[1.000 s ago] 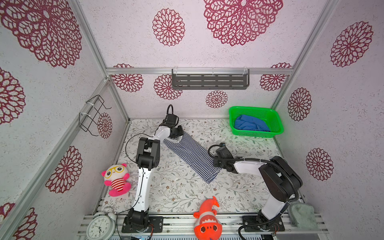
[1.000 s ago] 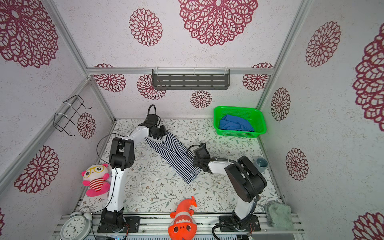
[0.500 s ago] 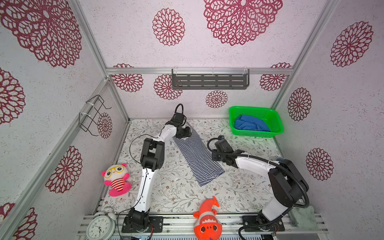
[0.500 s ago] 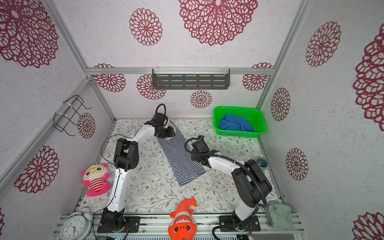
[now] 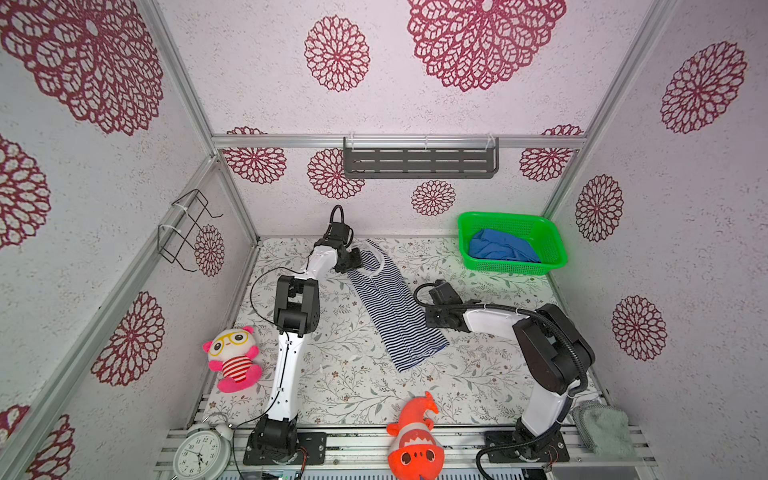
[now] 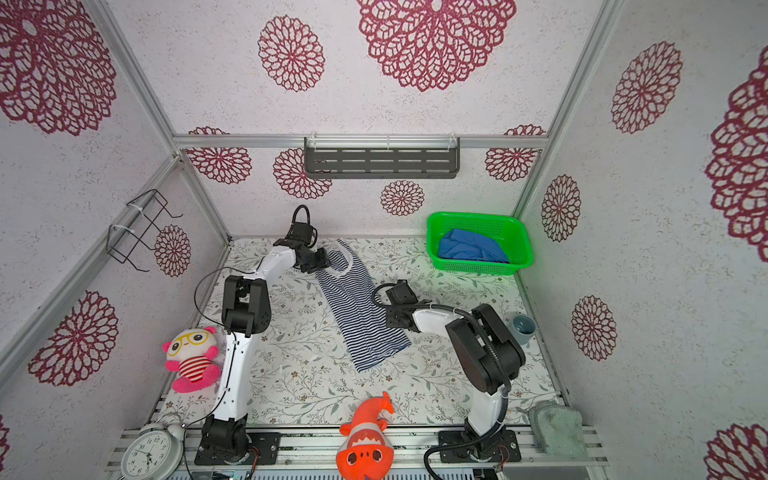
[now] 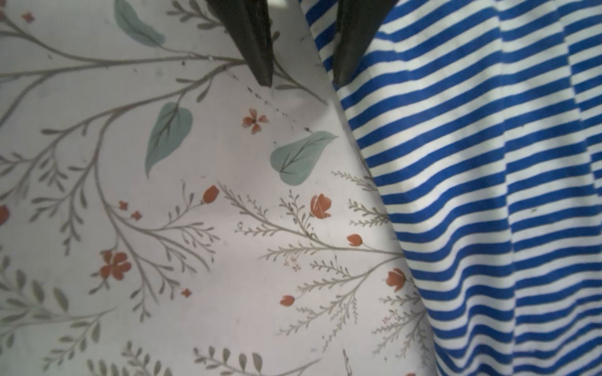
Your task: Fold and stack the tank tops
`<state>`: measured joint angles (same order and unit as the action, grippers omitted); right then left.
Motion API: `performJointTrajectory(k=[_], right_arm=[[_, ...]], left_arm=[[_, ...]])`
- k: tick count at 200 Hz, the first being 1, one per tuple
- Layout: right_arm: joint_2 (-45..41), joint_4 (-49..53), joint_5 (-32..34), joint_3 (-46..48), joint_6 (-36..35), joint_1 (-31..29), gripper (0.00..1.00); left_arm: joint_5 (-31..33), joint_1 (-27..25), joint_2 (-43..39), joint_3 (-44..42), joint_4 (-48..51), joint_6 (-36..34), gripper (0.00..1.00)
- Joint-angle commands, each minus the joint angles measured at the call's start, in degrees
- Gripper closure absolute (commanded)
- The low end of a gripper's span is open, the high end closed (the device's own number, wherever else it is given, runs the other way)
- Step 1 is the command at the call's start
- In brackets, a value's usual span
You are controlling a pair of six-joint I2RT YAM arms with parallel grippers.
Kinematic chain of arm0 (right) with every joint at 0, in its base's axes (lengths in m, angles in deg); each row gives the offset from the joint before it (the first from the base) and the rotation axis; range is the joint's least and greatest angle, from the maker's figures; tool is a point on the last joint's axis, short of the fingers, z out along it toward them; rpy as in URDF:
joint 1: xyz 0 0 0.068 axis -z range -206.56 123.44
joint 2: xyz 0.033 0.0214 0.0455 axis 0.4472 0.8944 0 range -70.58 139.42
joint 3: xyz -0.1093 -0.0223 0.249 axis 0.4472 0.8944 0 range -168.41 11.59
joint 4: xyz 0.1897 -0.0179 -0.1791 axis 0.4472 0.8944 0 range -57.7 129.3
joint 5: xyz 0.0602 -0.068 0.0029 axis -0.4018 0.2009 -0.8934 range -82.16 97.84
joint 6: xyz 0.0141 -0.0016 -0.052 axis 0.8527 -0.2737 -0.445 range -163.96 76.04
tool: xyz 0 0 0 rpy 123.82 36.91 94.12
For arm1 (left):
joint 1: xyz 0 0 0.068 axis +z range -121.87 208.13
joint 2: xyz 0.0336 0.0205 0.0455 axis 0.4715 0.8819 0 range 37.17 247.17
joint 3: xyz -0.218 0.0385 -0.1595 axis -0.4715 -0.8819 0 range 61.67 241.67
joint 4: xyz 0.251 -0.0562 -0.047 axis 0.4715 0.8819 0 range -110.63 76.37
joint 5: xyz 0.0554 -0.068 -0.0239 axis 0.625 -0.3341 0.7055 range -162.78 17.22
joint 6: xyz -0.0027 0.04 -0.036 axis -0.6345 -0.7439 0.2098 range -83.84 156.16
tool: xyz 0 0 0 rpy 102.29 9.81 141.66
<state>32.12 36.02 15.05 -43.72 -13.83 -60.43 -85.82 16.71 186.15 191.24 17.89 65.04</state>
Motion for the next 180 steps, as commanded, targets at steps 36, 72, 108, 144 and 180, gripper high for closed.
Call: performJointTrajectory(k=[36, 72, 108, 144, 180], right_arm=[[-5.19, 14.66, 5.1, 0.16, 8.68, -8.79, 0.52], [-11.11, 15.33, 5.16, -0.17, 10.44, -7.61, 0.35], [-14.08, 17.9, -2.45, 1.85, 9.1, -3.68, 0.36], [-14.43, 17.45, -13.42, 4.46, 7.3, 0.49, 0.45], [-13.55, 18.0, -19.6, 5.5, 4.86, 2.18, 0.51]], left_arm=[[-9.05, -2.23, 13.48, 11.88, 1.09, 5.59, 0.54], [-10.32, -3.43, 12.2, 14.43, 1.84, 1.18, 0.44], [-4.26, -3.08, -4.75, -1.22, 0.45, -5.59, 0.19], [1.97, -3.4, -29.79, -28.53, -6.84, -3.67, 0.11], [-0.49, -4.84, -48.28, -53.29, -5.73, 4.29, 0.19]])
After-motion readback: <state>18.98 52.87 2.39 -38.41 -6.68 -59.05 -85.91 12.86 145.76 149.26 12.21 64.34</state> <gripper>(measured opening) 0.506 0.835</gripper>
